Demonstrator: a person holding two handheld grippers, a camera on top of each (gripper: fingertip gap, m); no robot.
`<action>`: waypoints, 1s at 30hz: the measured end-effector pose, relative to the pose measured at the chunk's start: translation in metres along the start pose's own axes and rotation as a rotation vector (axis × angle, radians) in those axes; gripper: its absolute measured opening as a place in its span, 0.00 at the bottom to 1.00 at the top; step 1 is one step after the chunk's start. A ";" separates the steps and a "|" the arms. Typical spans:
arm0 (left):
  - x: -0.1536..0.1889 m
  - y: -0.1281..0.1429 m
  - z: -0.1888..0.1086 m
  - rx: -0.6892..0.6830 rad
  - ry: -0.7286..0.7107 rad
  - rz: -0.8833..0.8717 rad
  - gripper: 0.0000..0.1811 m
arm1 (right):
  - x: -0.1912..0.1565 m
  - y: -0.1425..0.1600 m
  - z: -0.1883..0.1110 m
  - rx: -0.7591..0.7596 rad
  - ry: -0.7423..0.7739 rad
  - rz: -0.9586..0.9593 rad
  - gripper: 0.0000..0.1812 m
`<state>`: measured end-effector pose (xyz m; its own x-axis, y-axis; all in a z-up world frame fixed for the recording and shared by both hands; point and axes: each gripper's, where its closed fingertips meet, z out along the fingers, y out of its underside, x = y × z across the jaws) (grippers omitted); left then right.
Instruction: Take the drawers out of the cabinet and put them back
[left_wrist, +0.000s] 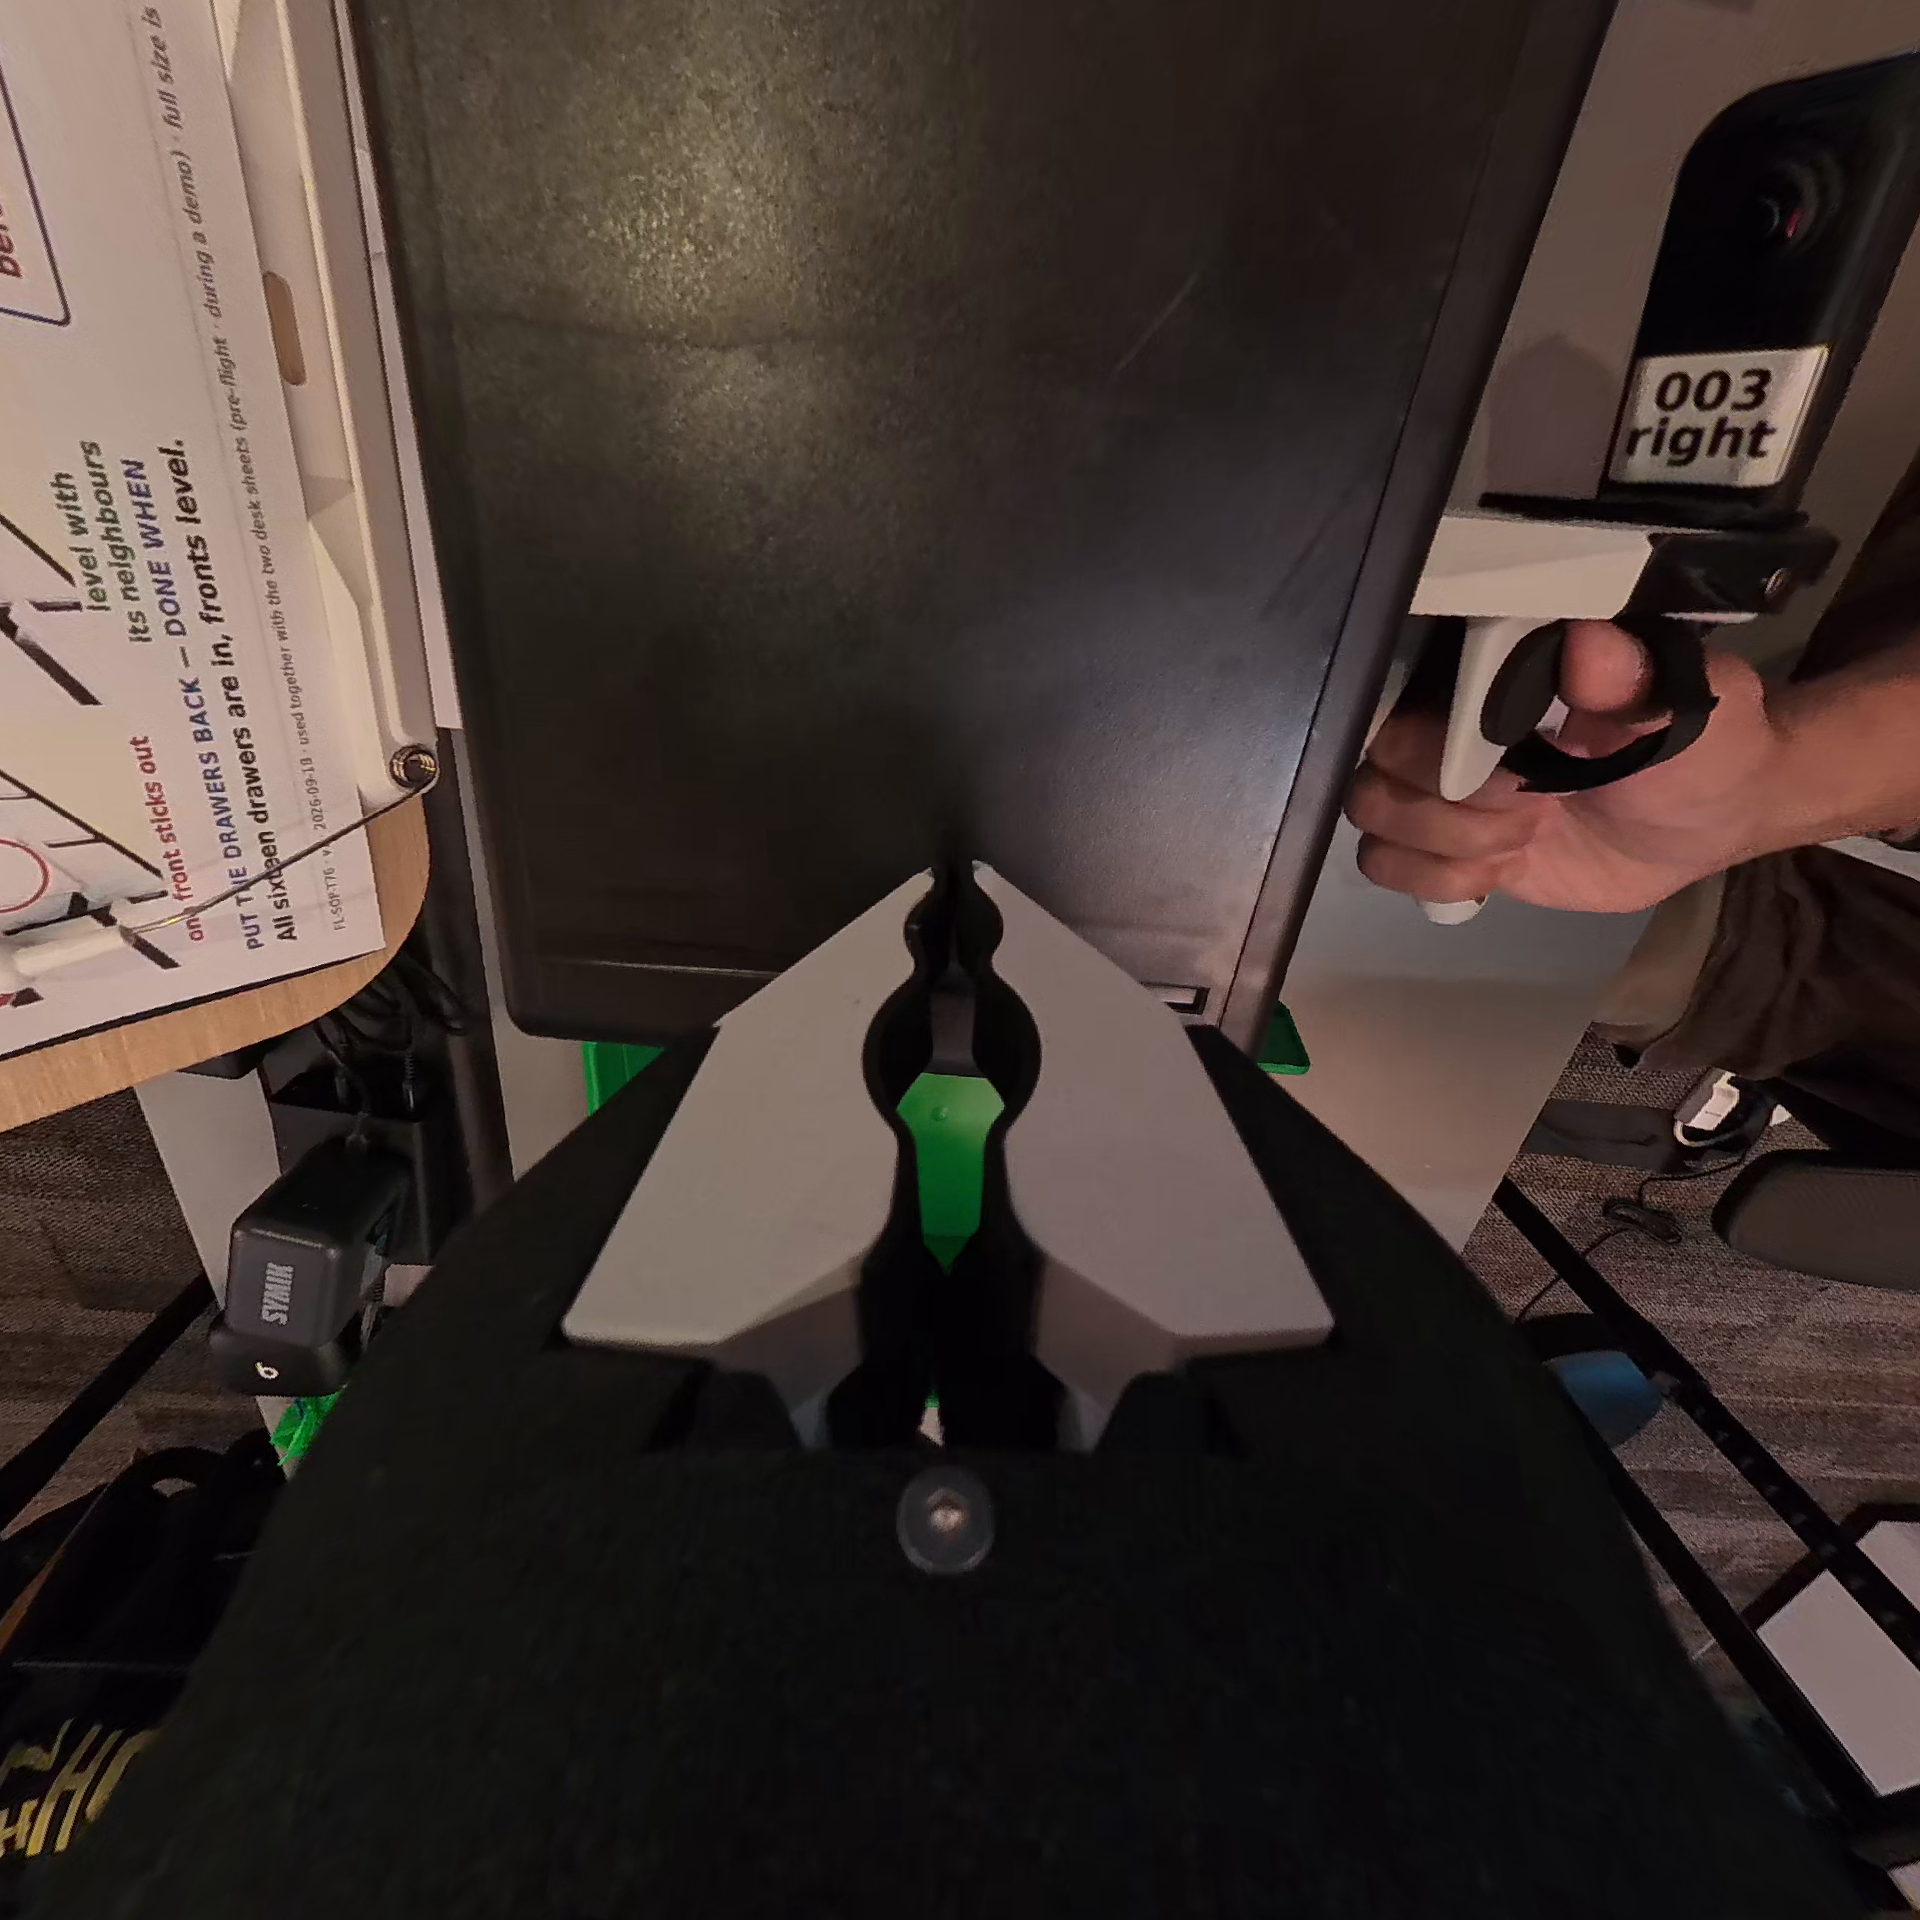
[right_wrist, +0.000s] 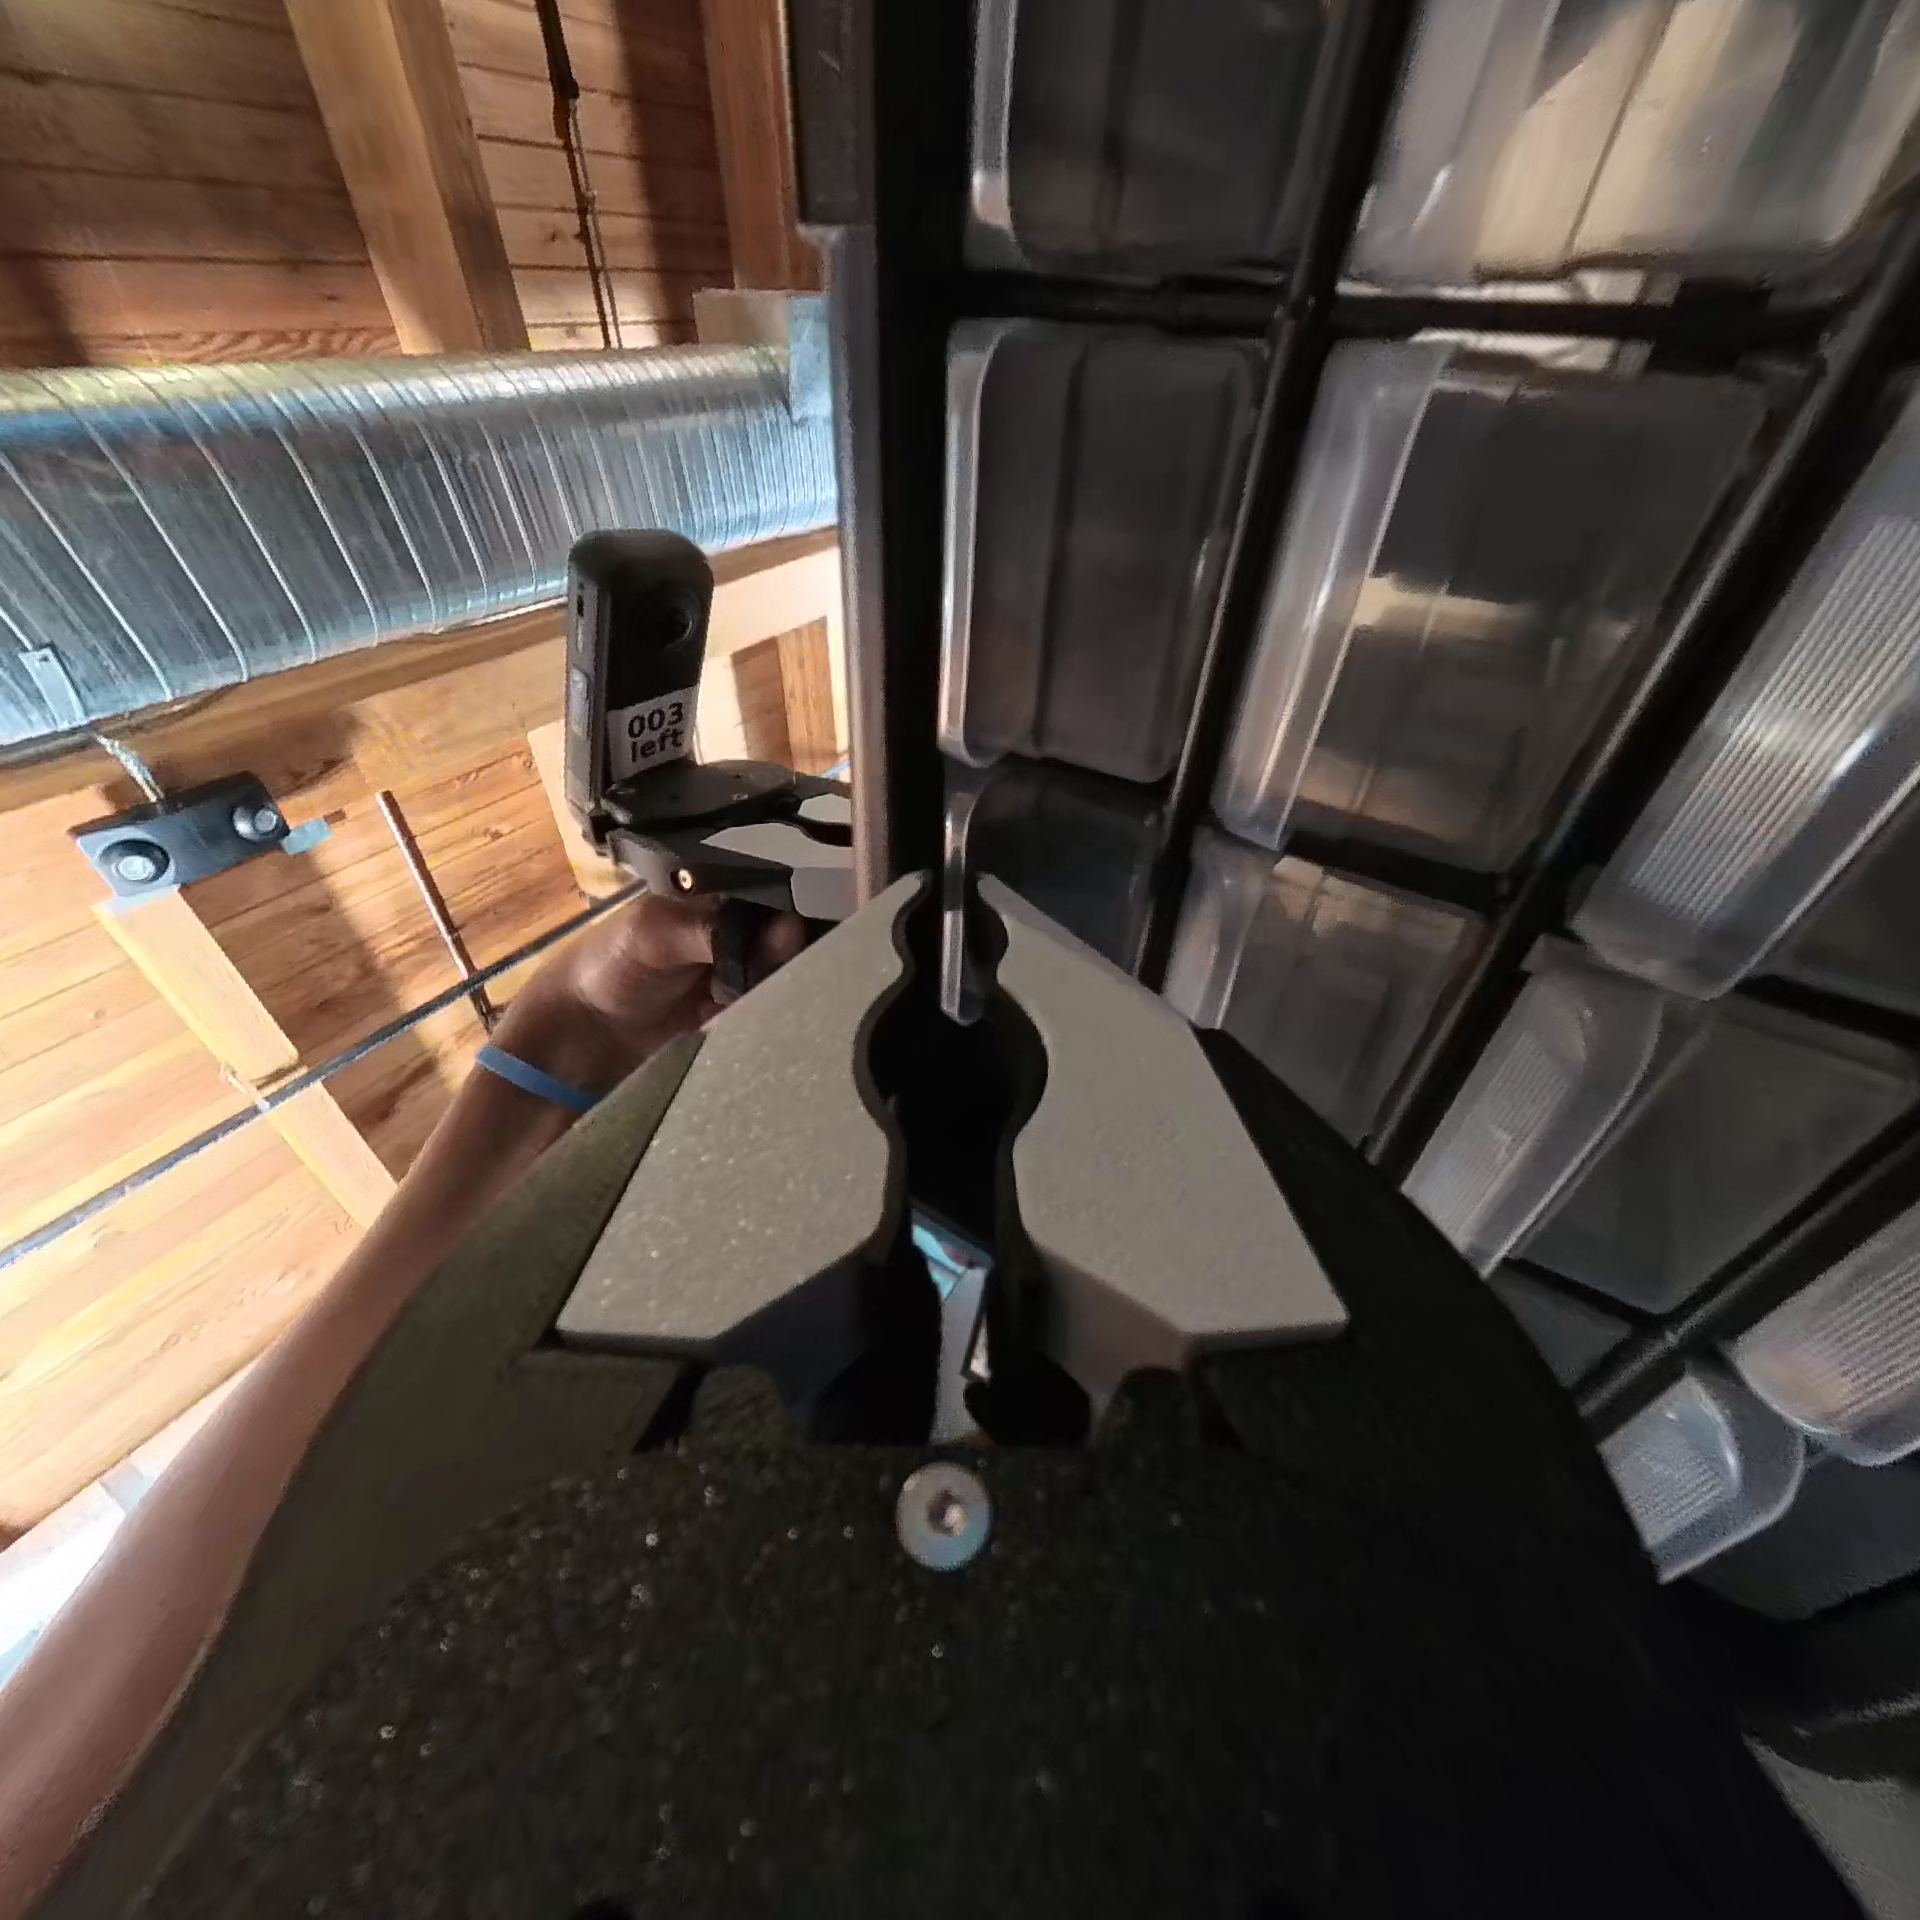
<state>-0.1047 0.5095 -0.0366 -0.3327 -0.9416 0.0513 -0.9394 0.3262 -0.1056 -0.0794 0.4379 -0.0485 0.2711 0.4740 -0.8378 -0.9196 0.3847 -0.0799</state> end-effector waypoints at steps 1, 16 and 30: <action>0.000 0.000 0.000 -0.002 0.000 0.000 0.00 | 0.000 0.000 0.000 0.012 0.001 0.008 0.02; 0.000 0.000 0.000 0.004 0.012 -0.032 0.00 | -0.021 0.007 -0.031 -0.011 -0.011 0.006 0.00; 0.000 0.000 0.000 -0.018 0.000 -0.081 0.00 | -0.060 0.007 -0.084 -0.052 -0.048 0.060 0.01</action>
<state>-0.1042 0.5098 -0.0369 -0.2555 -0.9650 0.0584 -0.9645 0.2503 -0.0838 -0.1262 0.3459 -0.0440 0.2276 0.5327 -0.8151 -0.9476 0.3138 -0.0595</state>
